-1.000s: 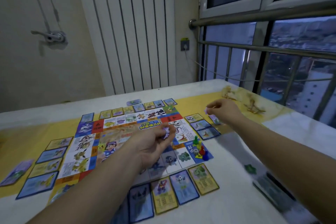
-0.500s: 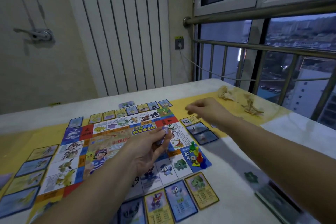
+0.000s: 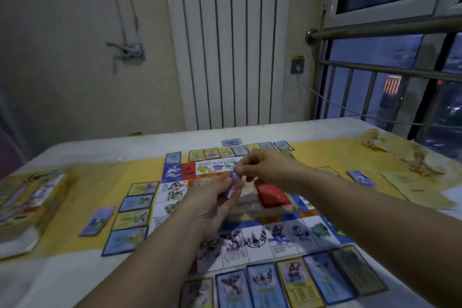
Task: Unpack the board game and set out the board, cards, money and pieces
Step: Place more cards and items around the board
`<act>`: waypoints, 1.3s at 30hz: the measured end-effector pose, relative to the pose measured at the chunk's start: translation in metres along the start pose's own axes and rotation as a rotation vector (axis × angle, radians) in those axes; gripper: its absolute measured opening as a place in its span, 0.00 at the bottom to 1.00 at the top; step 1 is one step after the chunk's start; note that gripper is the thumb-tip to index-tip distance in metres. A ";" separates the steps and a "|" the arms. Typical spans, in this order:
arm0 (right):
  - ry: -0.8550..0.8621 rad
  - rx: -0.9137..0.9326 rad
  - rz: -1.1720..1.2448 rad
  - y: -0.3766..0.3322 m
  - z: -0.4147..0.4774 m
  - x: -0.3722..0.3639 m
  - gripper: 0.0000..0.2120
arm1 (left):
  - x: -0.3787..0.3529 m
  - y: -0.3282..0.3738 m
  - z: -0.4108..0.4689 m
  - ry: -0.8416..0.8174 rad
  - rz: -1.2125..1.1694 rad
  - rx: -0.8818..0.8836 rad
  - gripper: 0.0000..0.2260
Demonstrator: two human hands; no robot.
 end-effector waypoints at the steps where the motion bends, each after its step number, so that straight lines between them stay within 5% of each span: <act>1: 0.033 -0.026 0.073 0.001 0.010 -0.001 0.06 | 0.005 0.010 0.001 0.007 -0.064 -0.014 0.08; 6: 0.203 -0.124 0.050 0.021 0.072 0.006 0.06 | 0.038 0.057 0.017 0.108 -0.223 -0.152 0.16; 13: 0.465 -0.206 -0.005 0.053 0.182 0.036 0.09 | 0.065 0.093 0.047 0.105 -0.202 -0.218 0.11; 19: 0.466 -0.366 -0.156 0.082 0.231 0.041 0.24 | 0.079 0.099 0.057 0.114 -0.263 -0.232 0.08; 23: 0.460 -0.180 -0.106 0.059 0.209 0.032 0.13 | 0.077 0.094 0.052 0.125 -0.254 -0.205 0.06; 25: 0.358 -0.065 -0.023 0.029 0.184 0.017 0.12 | 0.075 0.088 0.047 0.126 -0.242 -0.184 0.05; 31: -0.347 0.106 -0.114 -0.058 0.087 -0.078 0.14 | 0.078 0.069 0.008 0.156 -0.223 -0.157 0.05; 39: -0.386 0.301 -0.156 -0.107 0.033 -0.145 0.06 | 0.131 0.073 -0.047 0.213 -0.343 -0.232 0.06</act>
Point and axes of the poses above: each hand's wrist, its own z-axis towards the middle knuckle, its own x-axis out of the back of the hand, y = z × x, the point moved 8 cm from there along z, towards the middle knuckle, and after that the axes turned 5 degrees about -z, right-handed, at the moved point
